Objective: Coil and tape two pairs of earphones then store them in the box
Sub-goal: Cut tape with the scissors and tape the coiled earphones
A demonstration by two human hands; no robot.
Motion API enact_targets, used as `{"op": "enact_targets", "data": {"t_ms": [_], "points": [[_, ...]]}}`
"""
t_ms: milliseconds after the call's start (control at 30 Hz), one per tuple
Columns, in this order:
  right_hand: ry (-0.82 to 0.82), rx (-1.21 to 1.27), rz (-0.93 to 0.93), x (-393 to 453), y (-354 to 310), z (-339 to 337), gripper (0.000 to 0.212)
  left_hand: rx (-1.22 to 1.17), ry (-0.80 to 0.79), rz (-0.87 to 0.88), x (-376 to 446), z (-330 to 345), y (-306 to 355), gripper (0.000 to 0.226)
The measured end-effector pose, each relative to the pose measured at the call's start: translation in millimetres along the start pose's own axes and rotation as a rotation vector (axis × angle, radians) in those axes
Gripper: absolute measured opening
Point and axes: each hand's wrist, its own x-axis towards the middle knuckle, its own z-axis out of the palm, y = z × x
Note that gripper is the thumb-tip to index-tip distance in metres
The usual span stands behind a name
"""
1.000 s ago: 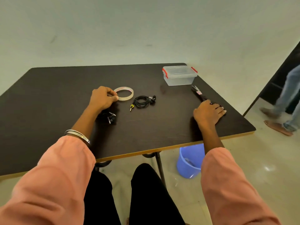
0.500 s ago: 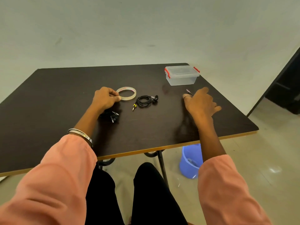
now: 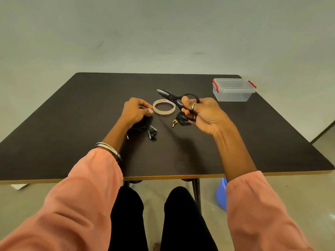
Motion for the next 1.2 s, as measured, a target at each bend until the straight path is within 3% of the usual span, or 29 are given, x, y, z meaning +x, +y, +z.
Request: {"op": "enact_targets", "data": {"t_ms": [100, 200, 300, 467, 700, 900, 1067, 1167, 1200], "points": [[0.012, 0.189, 0.044, 15.5, 0.7, 7.7, 0.031, -0.036, -0.018, 0.013, 2.5, -3.9, -4.4, 0.014], [0.032, 0.081, -0.001, 23.3, 4.6, 22.1, 0.016, -0.053, -0.013, 0.027, 5.8, -6.2, -8.0, 0.014], [0.074, -0.023, -0.08, 29.5, 14.9, 37.3, 0.026, -0.043, -0.009, 0.04, 9.0, -4.6, -11.9, 0.015], [0.06, 0.044, -0.118, 36.4, 22.8, 39.4, 0.031, -0.064, 0.009, 0.041, 12.8, -4.3, -18.6, 0.017], [-0.284, 0.346, -0.171, 41.9, 32.5, 24.3, 0.037, -0.086, 0.016, 0.077, 14.2, -2.6, -25.7, 0.018], [-0.524, 0.586, -0.056, 38.3, 34.1, 13.3, 0.055, -0.16, -0.019, 0.073, 15.0, -6.5, -28.2, 0.019], [-0.416, 0.463, -0.051, 41.5, 30.6, 12.4, 0.049, -0.19, -0.029, 0.054, 15.7, -7.2, -28.4, 0.019], [-0.314, 0.339, -0.112, 40.6, 22.4, 15.1, 0.012, -0.177, -0.022, 0.051, 15.7, -7.6, -28.4, 0.018], [-0.291, 0.317, -0.123, 42.3, 21.0, 14.7, 0.017, -0.174, -0.021, 0.049, 15.9, -7.8, -28.5, 0.017]]}}
